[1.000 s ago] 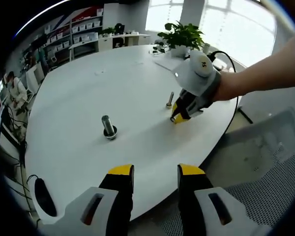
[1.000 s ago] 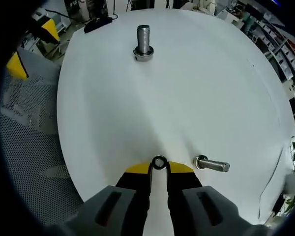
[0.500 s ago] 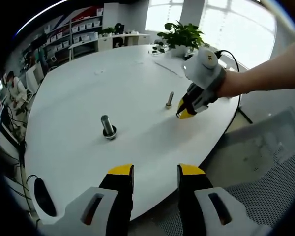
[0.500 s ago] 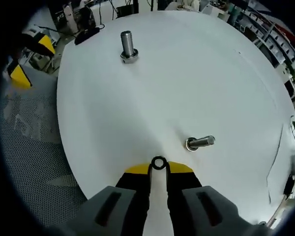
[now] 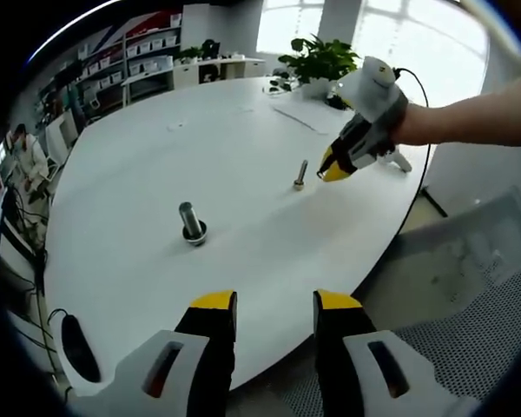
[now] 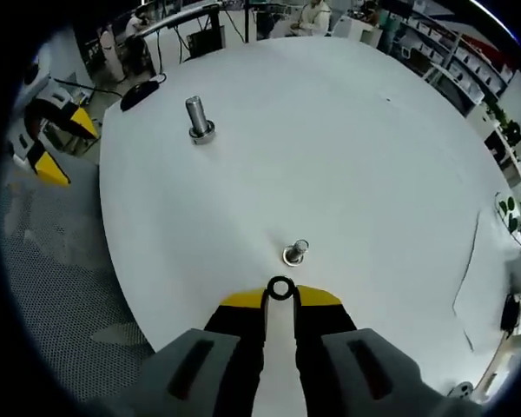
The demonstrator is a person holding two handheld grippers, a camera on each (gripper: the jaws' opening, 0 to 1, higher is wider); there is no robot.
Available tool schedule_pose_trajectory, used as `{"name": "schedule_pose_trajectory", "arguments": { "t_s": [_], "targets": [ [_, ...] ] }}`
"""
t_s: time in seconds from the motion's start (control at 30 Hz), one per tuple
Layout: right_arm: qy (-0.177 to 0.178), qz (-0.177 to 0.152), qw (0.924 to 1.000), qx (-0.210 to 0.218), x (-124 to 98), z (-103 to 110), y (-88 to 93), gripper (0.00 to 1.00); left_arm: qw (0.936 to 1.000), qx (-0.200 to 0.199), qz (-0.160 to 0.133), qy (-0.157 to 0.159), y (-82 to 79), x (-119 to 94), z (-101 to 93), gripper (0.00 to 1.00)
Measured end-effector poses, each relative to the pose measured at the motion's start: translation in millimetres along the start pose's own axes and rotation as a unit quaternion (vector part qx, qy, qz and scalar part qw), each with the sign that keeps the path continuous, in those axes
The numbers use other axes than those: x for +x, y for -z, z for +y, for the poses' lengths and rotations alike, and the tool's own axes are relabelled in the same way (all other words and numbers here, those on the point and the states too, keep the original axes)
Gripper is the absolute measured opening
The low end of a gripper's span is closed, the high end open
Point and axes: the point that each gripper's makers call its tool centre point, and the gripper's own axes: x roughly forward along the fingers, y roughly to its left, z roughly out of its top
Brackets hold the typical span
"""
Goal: Place the washer onto the threaded stud by aligning its center hole with the stud, sliding it down to the base, and recovering from edge contact or off-axis alignment until the washer reaches the visible bottom stop.
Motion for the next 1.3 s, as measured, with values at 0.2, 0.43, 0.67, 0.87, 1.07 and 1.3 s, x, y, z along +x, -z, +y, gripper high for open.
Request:
{"name": "schedule_pose_trajectory", "arguments": {
  "t_s": [0.2,0.43,0.67,0.87,1.07,1.3],
  "targets": [
    [0.003,-0.018,0.9997,-0.014,-8,-1,-14.0,0.13,1.0000,0.002,0.000,-0.006,-0.3,0,2.2,0.33],
    [0.005,-0.025,0.9994,-0.021,-9,-4,-20.3,0.13,1.0000,0.004,0.003,-0.008,1.6,-1,2.0,0.33],
    [0.007,-0.027,0.9992,-0.028,-8,-9,-25.5,0.13,0.9999,0.002,0.002,-0.012,1.0,-1,4.0,0.34],
    [0.006,-0.021,0.9993,-0.032,-4,-10,-27.8,0.14,0.9999,0.004,0.001,-0.012,0.4,-2,3.7,0.34],
    [0.007,-0.014,0.9995,-0.026,1,-14,-26.0,0.14,0.9999,0.005,0.001,-0.013,1.1,-2,4.2,0.33],
    [0.003,-0.008,0.9995,-0.032,5,-12,-26.7,0.14,0.9999,0.006,0.001,-0.014,0.8,-3,4.2,0.33]
  ]
}}
